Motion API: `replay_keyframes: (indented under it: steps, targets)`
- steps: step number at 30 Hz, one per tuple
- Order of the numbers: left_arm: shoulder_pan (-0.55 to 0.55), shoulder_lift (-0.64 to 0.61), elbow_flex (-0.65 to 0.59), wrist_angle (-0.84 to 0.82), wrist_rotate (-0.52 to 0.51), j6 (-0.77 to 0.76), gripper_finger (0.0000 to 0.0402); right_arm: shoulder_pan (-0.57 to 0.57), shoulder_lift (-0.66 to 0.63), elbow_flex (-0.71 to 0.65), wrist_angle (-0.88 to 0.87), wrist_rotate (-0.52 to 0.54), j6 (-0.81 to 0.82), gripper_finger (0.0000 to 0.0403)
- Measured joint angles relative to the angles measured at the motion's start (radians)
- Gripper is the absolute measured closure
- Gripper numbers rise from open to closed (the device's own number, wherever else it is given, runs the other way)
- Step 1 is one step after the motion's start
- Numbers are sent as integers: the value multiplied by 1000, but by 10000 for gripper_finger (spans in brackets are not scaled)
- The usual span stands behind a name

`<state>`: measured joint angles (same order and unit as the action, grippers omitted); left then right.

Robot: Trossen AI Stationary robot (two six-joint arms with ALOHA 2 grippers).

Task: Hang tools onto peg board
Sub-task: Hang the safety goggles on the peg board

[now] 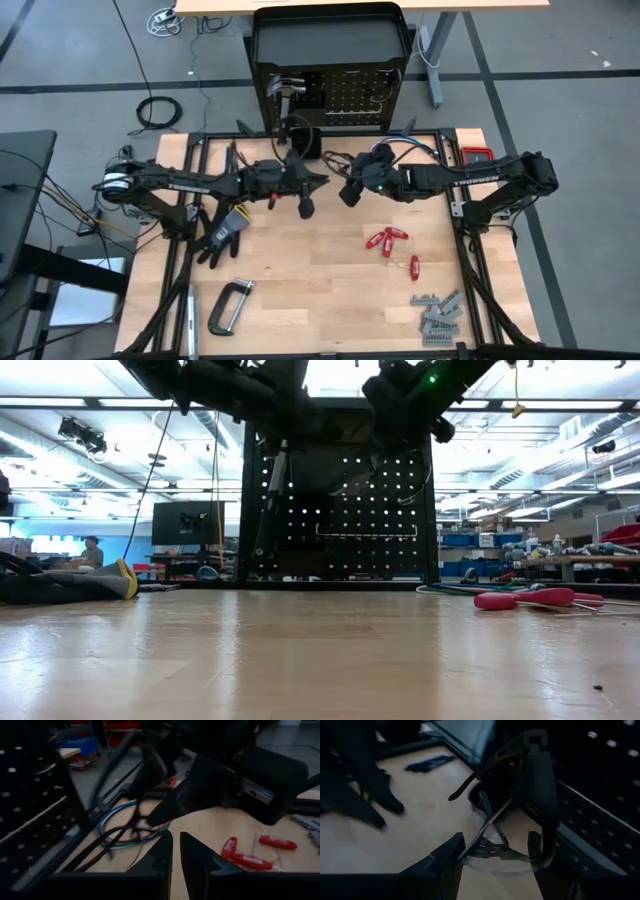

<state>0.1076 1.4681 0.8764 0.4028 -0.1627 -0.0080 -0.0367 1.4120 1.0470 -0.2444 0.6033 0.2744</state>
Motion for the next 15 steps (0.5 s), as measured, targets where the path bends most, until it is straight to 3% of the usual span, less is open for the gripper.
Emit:
replay_keyframes:
  steps: [4, 9, 15]
  targets:
    - [6, 58, 0, 77, -62, -54, 362, 0, 0, 0, 41, -26, -18, 192]
    - [36, 44, 0, 83, -152, -55, 362, 4, 0, 0, -22, -28, 21, 192]
    - [51, 15, 0, 97, -151, -52, 362, 4, 0, -1, -40, -26, 42, 192]
